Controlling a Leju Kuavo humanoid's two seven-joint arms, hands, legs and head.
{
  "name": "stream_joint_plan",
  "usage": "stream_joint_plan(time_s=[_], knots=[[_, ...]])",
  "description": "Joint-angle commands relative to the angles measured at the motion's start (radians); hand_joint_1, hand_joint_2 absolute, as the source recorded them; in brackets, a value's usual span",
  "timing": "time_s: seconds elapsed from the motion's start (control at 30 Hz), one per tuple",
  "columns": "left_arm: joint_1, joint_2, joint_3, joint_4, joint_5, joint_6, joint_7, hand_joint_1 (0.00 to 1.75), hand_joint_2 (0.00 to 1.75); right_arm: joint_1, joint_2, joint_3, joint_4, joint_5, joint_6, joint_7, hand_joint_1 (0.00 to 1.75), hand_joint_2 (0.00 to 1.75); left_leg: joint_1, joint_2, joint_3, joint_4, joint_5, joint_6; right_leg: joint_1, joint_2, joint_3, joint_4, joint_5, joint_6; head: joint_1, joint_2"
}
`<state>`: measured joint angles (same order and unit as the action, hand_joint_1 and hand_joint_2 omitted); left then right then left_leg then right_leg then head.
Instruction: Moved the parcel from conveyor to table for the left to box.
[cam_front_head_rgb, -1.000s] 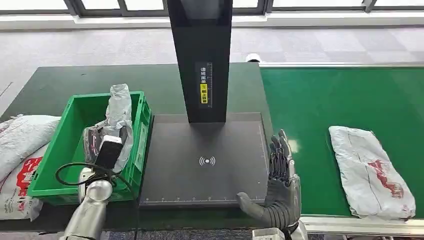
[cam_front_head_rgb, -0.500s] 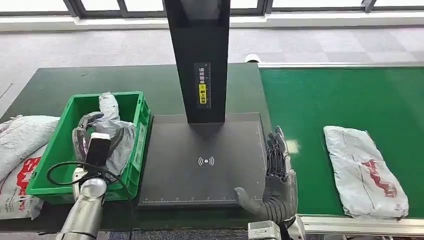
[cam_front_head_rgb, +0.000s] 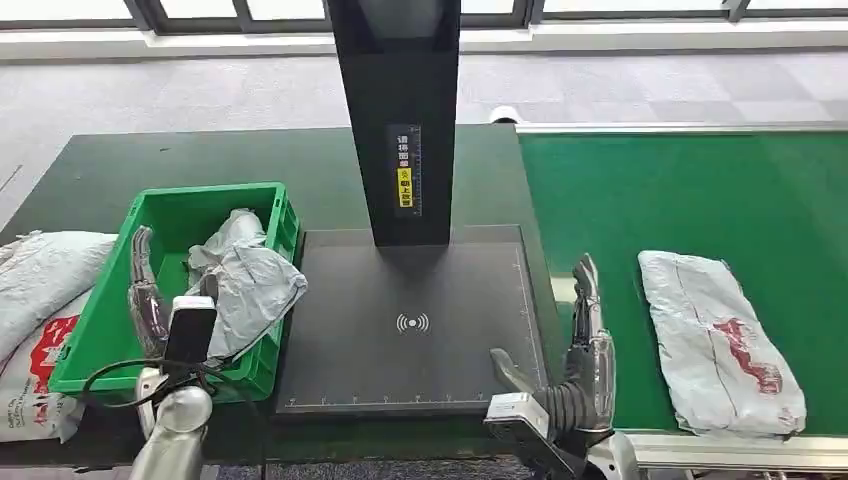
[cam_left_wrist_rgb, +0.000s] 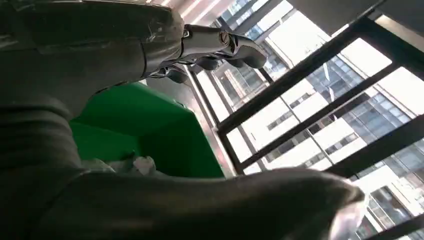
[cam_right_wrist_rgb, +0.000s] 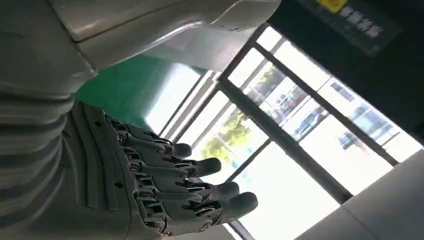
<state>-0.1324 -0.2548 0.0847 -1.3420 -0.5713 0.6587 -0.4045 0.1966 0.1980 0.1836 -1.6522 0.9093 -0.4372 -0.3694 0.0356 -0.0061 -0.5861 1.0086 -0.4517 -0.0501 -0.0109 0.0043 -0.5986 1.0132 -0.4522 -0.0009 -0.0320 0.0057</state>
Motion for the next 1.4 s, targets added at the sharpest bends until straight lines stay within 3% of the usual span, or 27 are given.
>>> stream_joint_plan(time_s=[0.03, 0.1, 0.2, 0.27, 0.37, 0.43, 0.67, 0.83, 0.87, 1.4], knots=[[0.054, -0.082, 0.041, -0.143, -0.156, 0.039, -0.066, 0.00, 0.00, -0.012, 0.038, -0.237, 0.106, 0.309, 0.033, 0.246, 0.00, 1.75, -0.002, 0.000, 0.002, -0.003, 0.000, 0.006, -0.001, -0.002, 0.003, -0.003, 0.000, 0.000, 0.000, 0.000], [0.099, -0.094, 0.068, -0.250, -0.040, 0.039, -0.177, 0.00, 0.00, -0.041, 0.034, -0.308, 0.177, 0.323, 0.029, 0.274, 0.00, 1.75, 0.000, 0.001, 0.001, -0.001, 0.000, 0.004, 0.000, 0.000, 0.001, -0.002, 0.000, 0.000, 0.000, 0.000], [0.130, -0.094, 0.052, -0.312, 0.002, 0.039, -0.206, 0.00, 0.00, -0.055, 0.030, -0.355, 0.219, 0.326, 0.028, 0.278, 0.00, 1.75, 0.000, 0.004, 0.002, -0.002, -0.001, 0.005, 0.000, 0.003, 0.002, -0.004, 0.001, 0.001, 0.000, 0.000], [0.183, -0.062, -0.081, -0.349, 0.140, 0.039, -0.288, 0.00, 0.00, -0.068, 0.039, -0.456, 0.263, 0.417, 0.022, 0.359, 0.00, 1.75, -0.002, 0.002, 0.002, -0.003, -0.001, 0.005, -0.001, 0.001, 0.002, -0.003, 0.000, 0.001, 0.000, 0.000], [0.202, -0.067, -0.095, -0.371, 0.139, 0.039, -0.291, 0.00, 0.00, -0.074, 0.033, -0.490, 0.288, 0.411, 0.017, 0.324, 0.00, 1.75, -0.002, 0.001, 0.003, -0.003, -0.001, 0.006, -0.001, 0.000, 0.004, -0.004, 0.000, 0.001, 0.000, 0.000], [0.209, -0.034, -0.145, -0.408, 0.140, 0.039, -0.294, 0.00, 0.00, -0.087, 0.037, -0.538, 0.316, 0.430, 0.024, 0.341, 0.00, 1.75, -0.002, 0.001, 0.002, -0.002, -0.001, 0.005, -0.001, -0.001, 0.002, -0.003, -0.001, 0.001, 0.000, 0.000], [0.228, 0.008, -0.265, -0.457, 0.147, 0.039, -0.294, 0.00, 0.00, -0.192, -0.033, -0.751, 0.620, 0.442, -0.012, 0.348, 0.00, 1.75, -0.002, -0.001, 0.002, -0.003, -0.002, 0.006, -0.001, -0.002, 0.004, -0.004, -0.002, 0.003, 0.000, 0.000], [0.207, 0.014, -0.305, -0.427, 0.141, 0.039, -0.294, 0.00, 0.00, -0.285, -0.063, -0.815, 0.792, 0.460, -0.025, 0.375, 0.00, 1.75, -0.002, -0.001, 0.002, -0.003, -0.001, 0.007, -0.002, -0.002, 0.003, -0.004, -0.001, 0.003, 0.000, 0.000], [0.210, 0.016, -0.309, -0.430, 0.145, 0.039, -0.294, 0.00, 1.75, -0.296, -0.071, -0.826, 0.821, 0.476, -0.023, 0.398, 0.00, 1.75, -0.003, 0.000, 0.002, -0.004, -0.001, 0.008, -0.002, -0.001, 0.004, -0.005, 0.000, 0.003, 0.000, 0.000], [0.211, 0.009, -0.305, -0.419, 0.137, 0.039, -0.294, 0.00, 1.75, -0.301, -0.091, -0.872, 0.860, 0.478, -0.030, 0.423, 0.00, 1.75, -0.002, 0.002, 0.001, -0.002, -0.002, 0.006, -0.002, 0.000, 0.001, -0.002, -0.001, 0.002, 0.000, 0.000]])
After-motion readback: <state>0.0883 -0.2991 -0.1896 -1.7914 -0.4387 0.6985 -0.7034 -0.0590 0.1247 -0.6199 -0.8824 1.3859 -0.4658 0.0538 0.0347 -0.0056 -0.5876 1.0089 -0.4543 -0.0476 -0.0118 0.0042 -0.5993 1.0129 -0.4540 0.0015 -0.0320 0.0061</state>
